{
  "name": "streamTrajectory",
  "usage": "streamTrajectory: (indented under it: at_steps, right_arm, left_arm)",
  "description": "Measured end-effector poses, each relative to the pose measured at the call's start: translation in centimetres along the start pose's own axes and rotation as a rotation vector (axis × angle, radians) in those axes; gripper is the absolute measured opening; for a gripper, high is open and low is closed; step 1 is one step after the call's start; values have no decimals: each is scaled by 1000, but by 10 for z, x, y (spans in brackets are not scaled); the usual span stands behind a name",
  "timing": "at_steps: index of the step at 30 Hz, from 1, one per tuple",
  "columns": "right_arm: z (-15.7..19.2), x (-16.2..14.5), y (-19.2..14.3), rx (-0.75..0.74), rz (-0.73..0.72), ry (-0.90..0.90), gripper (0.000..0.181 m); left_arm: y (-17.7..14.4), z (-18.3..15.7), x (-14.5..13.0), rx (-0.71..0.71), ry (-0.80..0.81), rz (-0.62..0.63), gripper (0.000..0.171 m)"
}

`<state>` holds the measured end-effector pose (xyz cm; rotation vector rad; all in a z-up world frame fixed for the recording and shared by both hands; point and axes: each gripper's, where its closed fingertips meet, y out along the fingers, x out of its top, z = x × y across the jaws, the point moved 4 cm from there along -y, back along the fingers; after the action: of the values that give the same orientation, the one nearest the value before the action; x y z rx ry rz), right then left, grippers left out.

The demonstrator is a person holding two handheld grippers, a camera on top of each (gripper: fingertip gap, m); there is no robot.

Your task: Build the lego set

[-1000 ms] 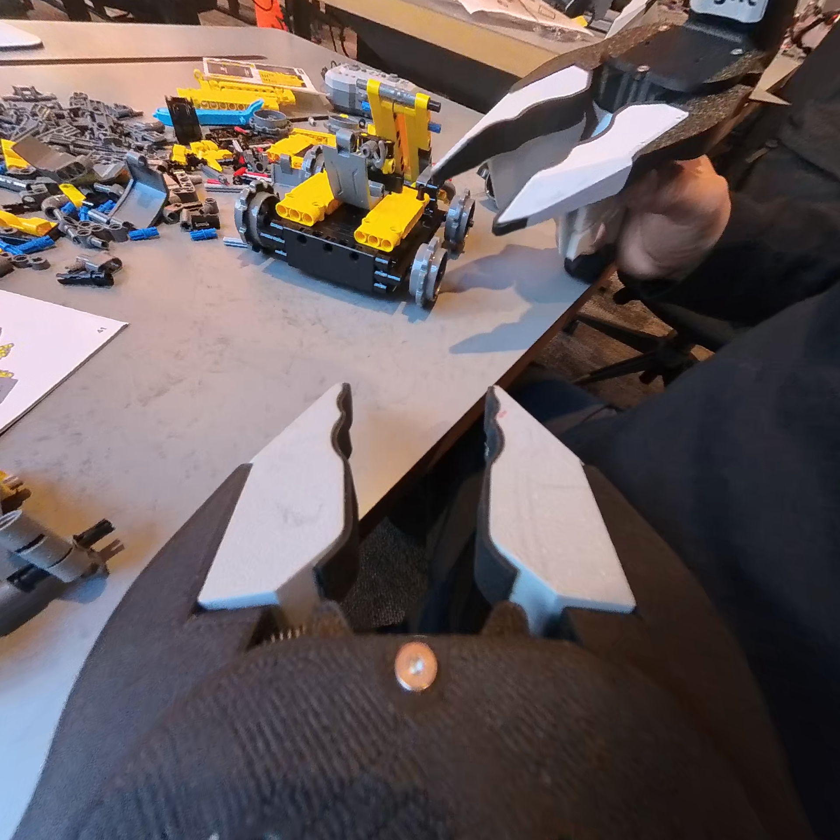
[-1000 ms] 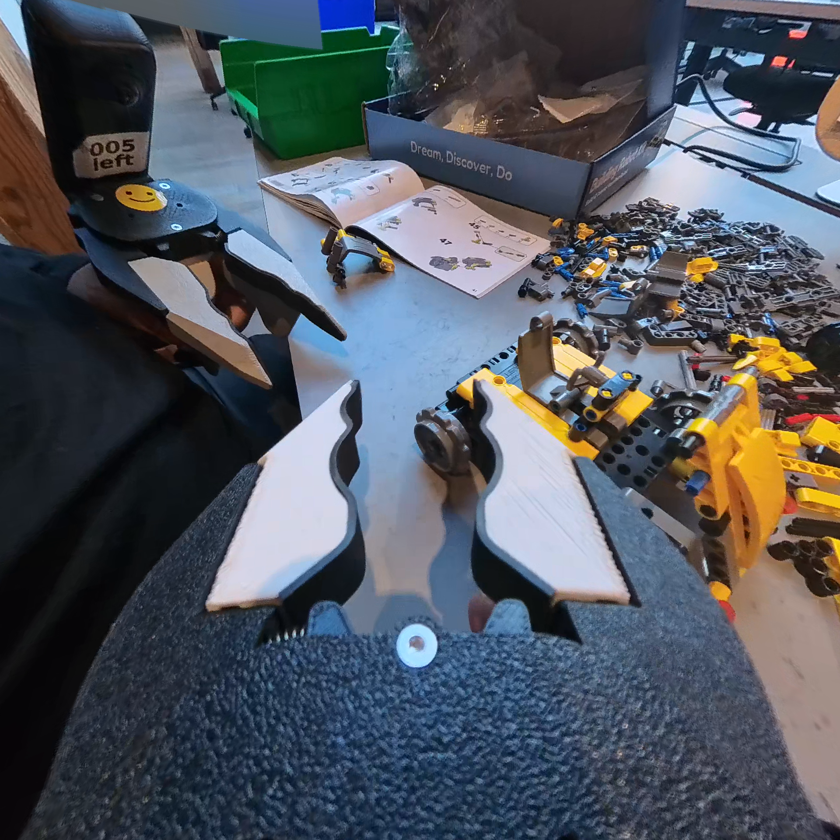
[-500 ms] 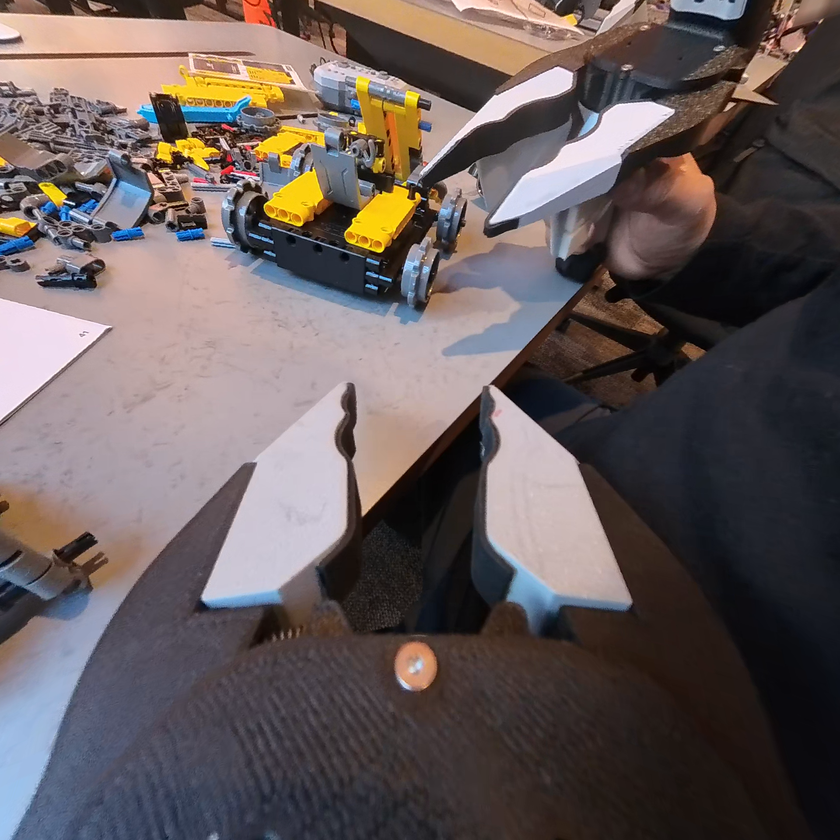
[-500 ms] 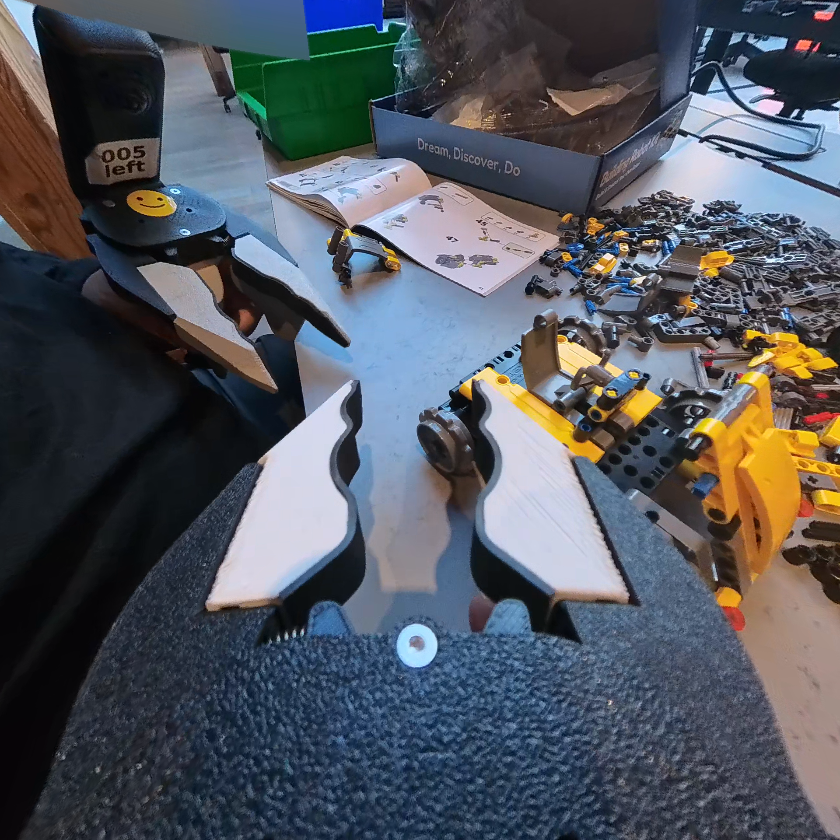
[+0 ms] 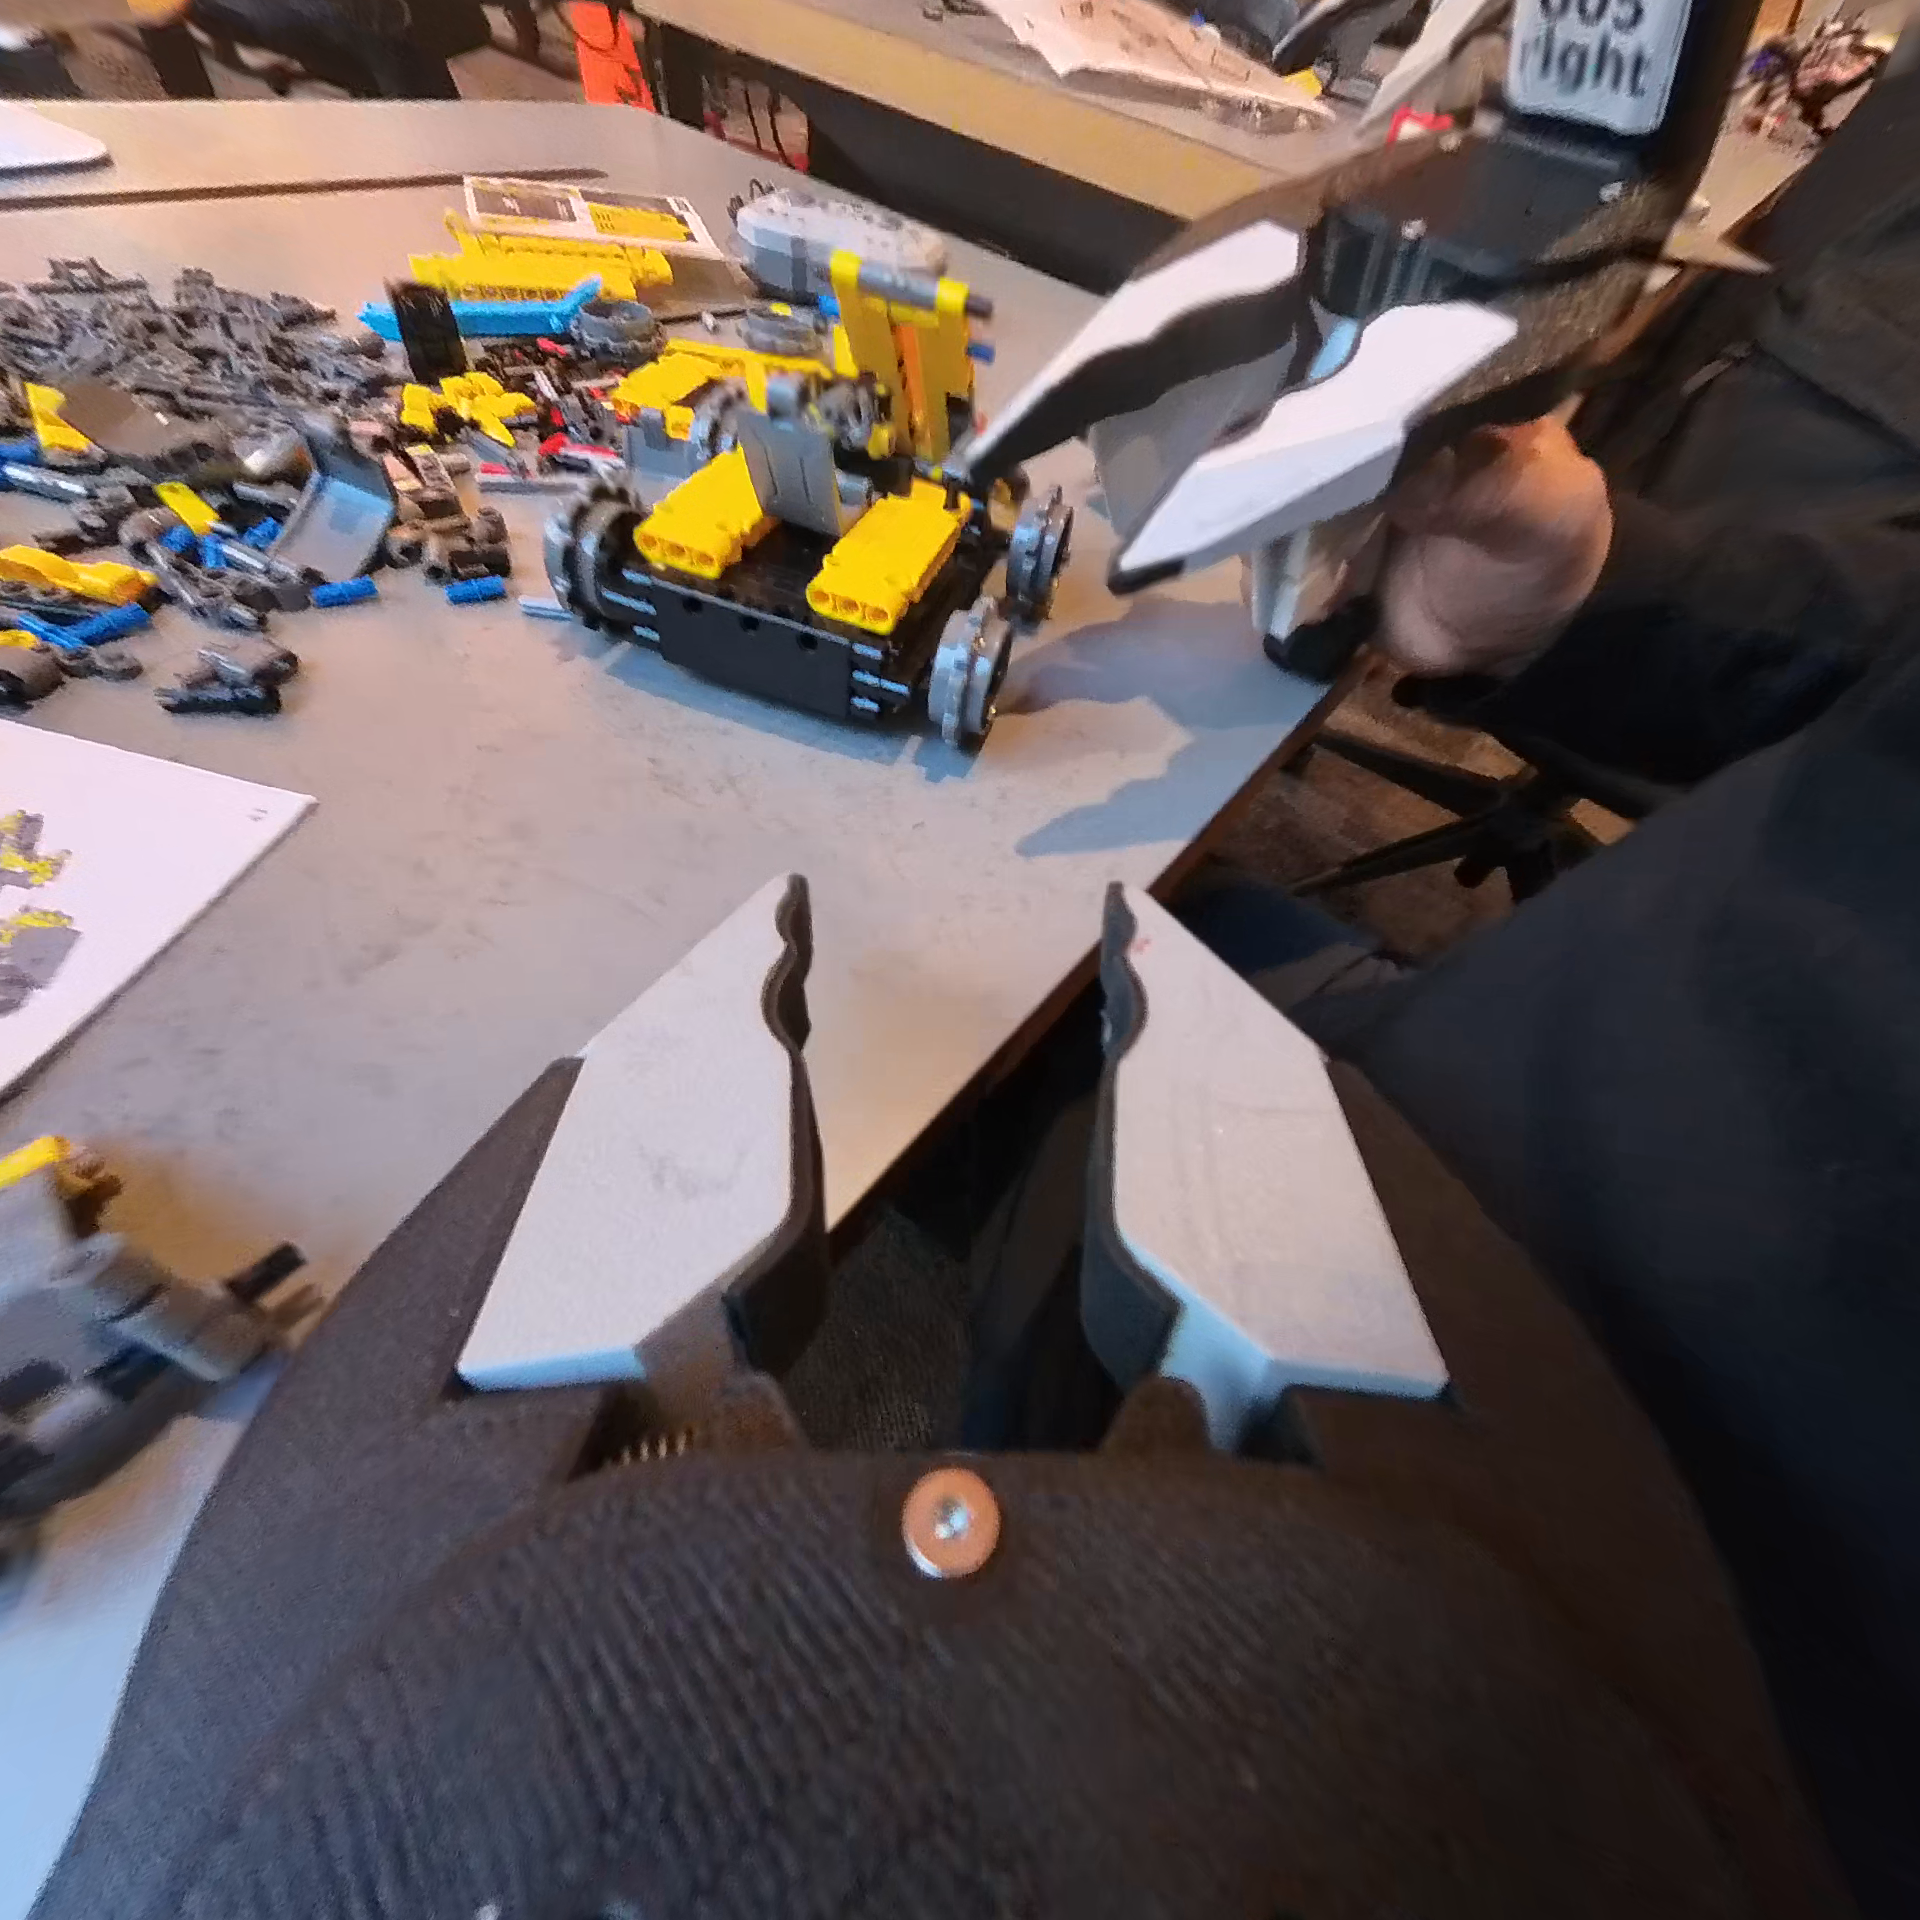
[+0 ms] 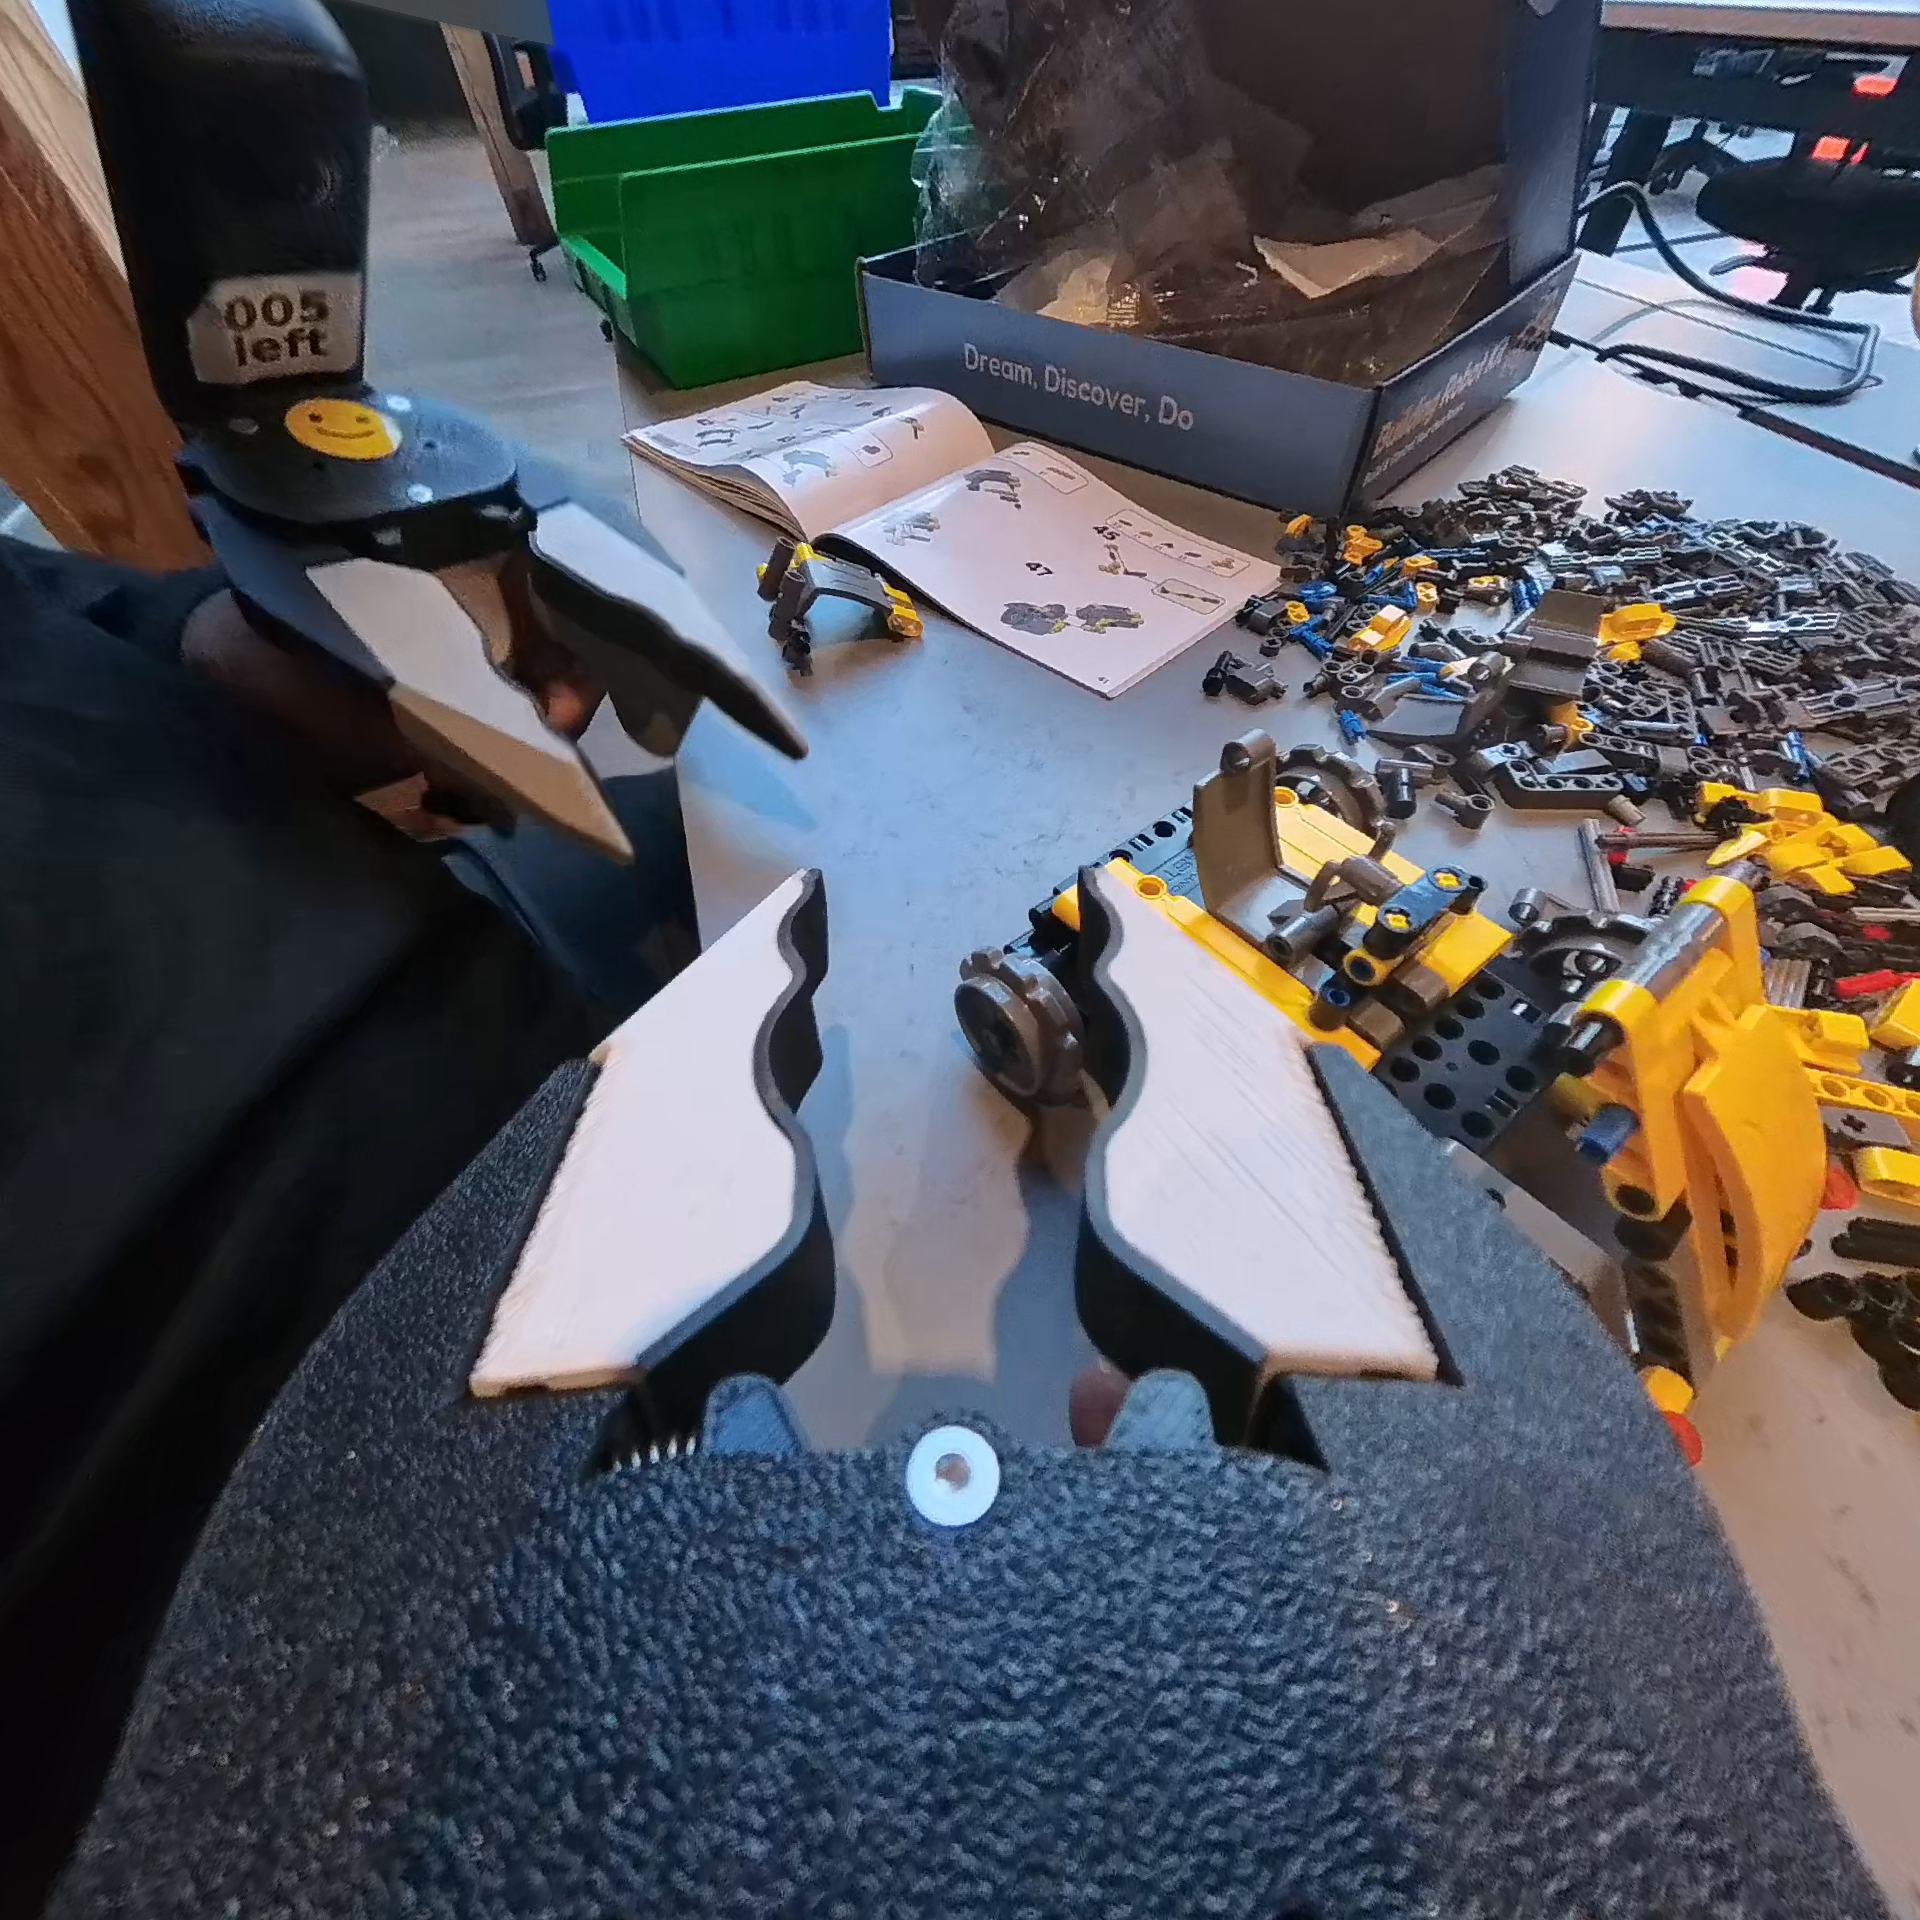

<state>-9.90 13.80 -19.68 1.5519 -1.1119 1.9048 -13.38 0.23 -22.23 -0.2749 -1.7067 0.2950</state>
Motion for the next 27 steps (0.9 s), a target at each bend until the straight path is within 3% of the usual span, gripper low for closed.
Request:
streamTrajectory:
  at_steps: [6,7,11,19,24,27]
  right_arm:
    - [1,4,-4,2,-44,-15,48]
    - [1,5,-5,3,-51,-17,48]
    - [2,7,-8,6,-77,-27,47]
    - [4,8,-11,11,-103,-37,47]
    - [4,8,-10,21,-100,-35,47]
    - [3,9,-12,21,-110,-21,47]
  left_arm:
    - [-7,43,52,128,4,-51,53]
    - [-4,55,60,177,-11,-56,47]
    - [24,97,86,345,-66,-89,48]
    - [94,148,90,432,-175,30,53]
    - [114,172,97,458,-178,99,53]
    - [114,173,98,367,-145,197,46]
